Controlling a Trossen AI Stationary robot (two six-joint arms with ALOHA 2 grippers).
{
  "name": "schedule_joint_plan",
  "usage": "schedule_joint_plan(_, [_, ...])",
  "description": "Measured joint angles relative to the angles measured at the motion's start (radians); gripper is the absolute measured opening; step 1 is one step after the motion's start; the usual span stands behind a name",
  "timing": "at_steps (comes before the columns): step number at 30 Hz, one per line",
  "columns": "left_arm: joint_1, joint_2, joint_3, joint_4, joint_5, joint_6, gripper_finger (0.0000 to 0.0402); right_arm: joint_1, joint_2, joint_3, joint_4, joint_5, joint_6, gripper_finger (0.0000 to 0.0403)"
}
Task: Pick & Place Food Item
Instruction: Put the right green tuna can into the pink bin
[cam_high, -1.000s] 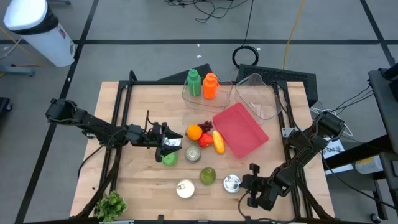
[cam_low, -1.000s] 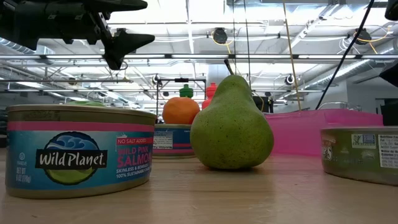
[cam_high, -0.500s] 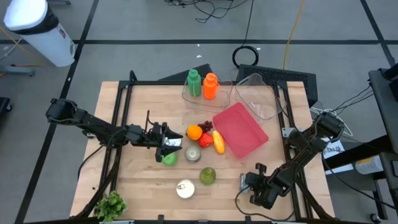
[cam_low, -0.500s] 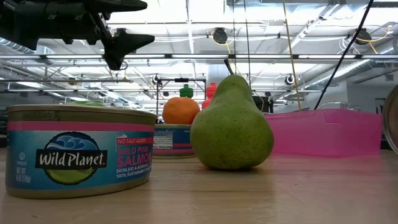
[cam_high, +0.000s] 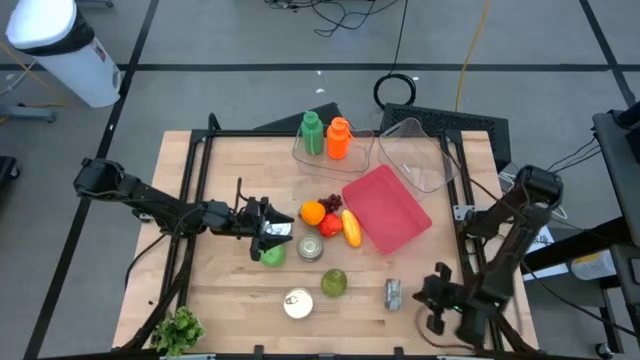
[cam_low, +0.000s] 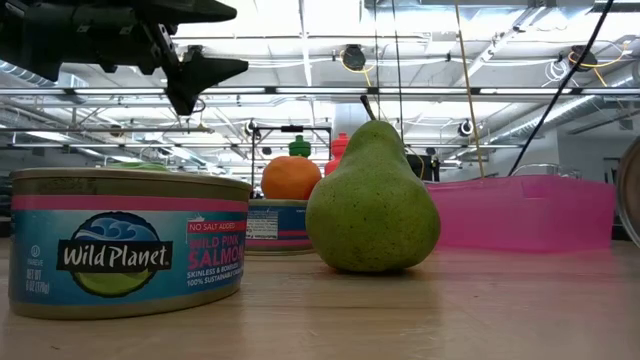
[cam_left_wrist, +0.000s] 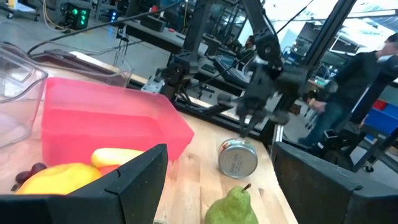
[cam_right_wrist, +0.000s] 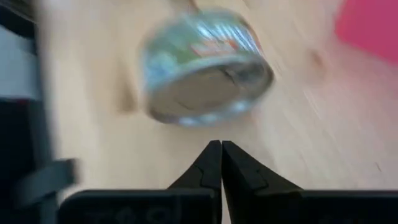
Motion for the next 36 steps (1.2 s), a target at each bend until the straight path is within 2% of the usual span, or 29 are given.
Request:
schedule_joint_plan(2, [0.000, 0.000, 0.000, -0.002, 0.000, -0.011, 0.0299, 0.059, -0.016, 0.008, 0.067, 0.129, -0.077, 0.0000])
schedule_joint_plan(5, [0.000, 0.000, 0.000, -0.005, 0.000, -0.019, 0.0299, 0.120, -0.027, 0.010, 0.301, 0.318, -0.399, 0.0000])
schedule_joint_plan(7, [0.000, 0.000, 0.000, -0.004, 0.000, -0.019, 0.0299, 0.127, -0.027, 0.010, 0.520, 0.358, -0.666, 0.0000])
schedule_joint_plan(9, [0.000, 0.000, 0.000, -0.004, 0.000, -0.022, 0.0299, 0.120, -0.015, 0.007, 0.767, 0.340, -0.925, 0.0000])
schedule_joint_plan(12, [0.000, 0.000, 0.000, -0.003, 0.000, -0.022, 0.0299, 0.079, 0.030, -0.012, 1.114, 0.232, -1.255, 0.0004])
schedule_joint_plan(14, [0.000, 0.000, 0.000, 0.003, 0.000, -0.022, 0.0299, 0.044, 0.064, -0.020, 1.297, 0.158, -1.381, 0.0015])
schedule_joint_plan(18, [0.000, 0.000, 0.000, 0.004, -0.001, -0.015, 0.0299, -0.038, 0.110, -0.020, 1.483, -0.110, -1.446, 0.0066])
schedule_joint_plan(20, [0.000, 0.000, 0.000, 0.004, -0.001, -0.010, 0.0299, -0.074, 0.135, -0.020, 1.558, -0.267, -1.447, 0.0106])
schedule_joint_plan(24, [0.000, 0.000, 0.000, 0.004, -0.002, 0.008, 0.0299, -0.115, 0.192, 0.006, 1.692, -0.474, -1.556, 0.0201])
schedule_joint_plan(27, [0.000, 0.000, 0.000, -0.004, -0.002, 0.006, 0.0299, -0.120, 0.233, 0.073, 1.696, -0.539, -1.688, 0.0266])
schedule_joint_plan(30, [0.000, 0.000, 0.000, -0.005, -0.001, 0.004, 0.0299, -0.120, 0.238, 0.184, 1.527, -0.495, -1.756, 0.0313])
schedule_joint_plan(31, [0.000, 0.000, 0.000, -0.006, 0.000, 0.002, 0.0299, -0.120, 0.238, 0.228, 1.425, -0.452, -1.753, 0.0325])
schedule_joint_plan(33, [0.000, 0.000, 0.000, -0.009, 0.000, -0.007, 0.0299, -0.120, 0.240, 0.324, 1.161, -0.301, -1.682, 0.0342])
schedule_joint_plan(36, [0.000, 0.000, 0.000, -0.022, 0.000, -0.020, 0.0299, -0.135, 0.240, 0.465, 0.693, -0.033, -1.387, 0.0351])
